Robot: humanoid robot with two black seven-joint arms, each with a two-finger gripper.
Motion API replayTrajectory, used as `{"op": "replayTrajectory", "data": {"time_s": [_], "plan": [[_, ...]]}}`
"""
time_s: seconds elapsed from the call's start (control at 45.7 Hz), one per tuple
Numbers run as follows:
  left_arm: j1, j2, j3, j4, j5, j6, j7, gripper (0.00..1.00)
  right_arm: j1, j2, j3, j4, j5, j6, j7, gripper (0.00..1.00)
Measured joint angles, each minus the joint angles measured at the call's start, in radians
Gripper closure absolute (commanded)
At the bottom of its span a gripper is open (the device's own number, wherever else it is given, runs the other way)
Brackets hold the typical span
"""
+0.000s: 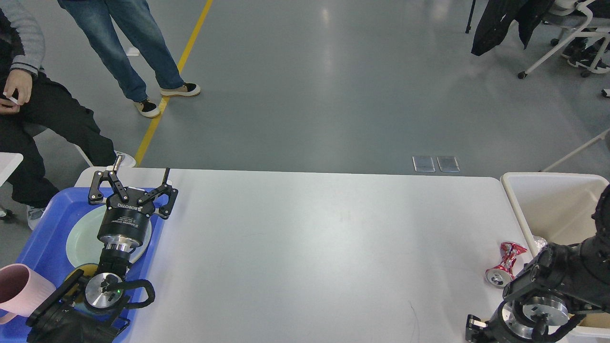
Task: Tidy desktop
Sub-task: 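Move the right gripper down onto the beige cloth and grasp it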
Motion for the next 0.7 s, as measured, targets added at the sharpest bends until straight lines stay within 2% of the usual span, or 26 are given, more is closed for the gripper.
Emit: {"op": "replayTrajectory", "data": {"time_s": [0.459, 0.613, 0.7], "plan": [[0.000, 0.000, 0.000, 0.000, 0.000, 0.000, 0.000, 0.04, 0.053, -0.033, 0.007, 0.031, 0.010, 0.004, 0.001, 1.00], [0.000, 0.000, 0.000, 0.000, 0.000, 0.000, 0.000, 0.04, 0.122, -0.075, 0.009, 0.080, 0.019, 0.011, 0.002, 1.00], [0.000, 0.000, 0.000, 0.000, 0.000, 0.000, 0.000, 0.04, 0.205, -0.099, 0.005, 0.128, 0.035, 0.053, 0.002, 1.00]]}}
